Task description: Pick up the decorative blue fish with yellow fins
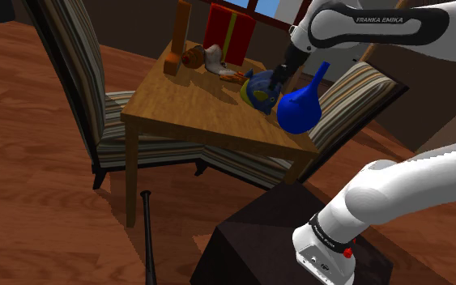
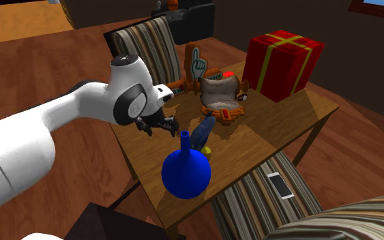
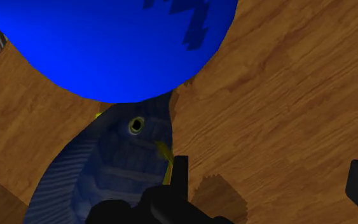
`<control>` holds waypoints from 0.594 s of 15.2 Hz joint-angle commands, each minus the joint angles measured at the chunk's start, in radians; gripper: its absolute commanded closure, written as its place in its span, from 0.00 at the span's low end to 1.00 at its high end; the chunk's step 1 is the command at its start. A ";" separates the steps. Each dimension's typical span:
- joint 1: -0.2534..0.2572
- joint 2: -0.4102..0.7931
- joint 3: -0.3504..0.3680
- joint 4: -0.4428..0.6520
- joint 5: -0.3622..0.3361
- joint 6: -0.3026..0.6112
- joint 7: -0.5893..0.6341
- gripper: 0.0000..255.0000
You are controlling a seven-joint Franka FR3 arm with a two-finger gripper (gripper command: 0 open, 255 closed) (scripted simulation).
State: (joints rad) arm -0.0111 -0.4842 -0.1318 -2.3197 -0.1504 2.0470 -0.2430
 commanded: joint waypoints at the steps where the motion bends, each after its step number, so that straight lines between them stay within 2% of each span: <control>1: 0.002 0.070 -0.019 0.023 -0.021 0.070 -0.050 0.00; 7: 0.009 0.271 -0.057 0.122 -0.060 0.236 -0.182 0.00; 9: 0.008 0.275 -0.057 0.112 -0.061 0.250 -0.180 0.00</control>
State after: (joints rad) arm -0.0024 -0.2160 -0.1869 -2.2028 -0.2086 2.2823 -0.4182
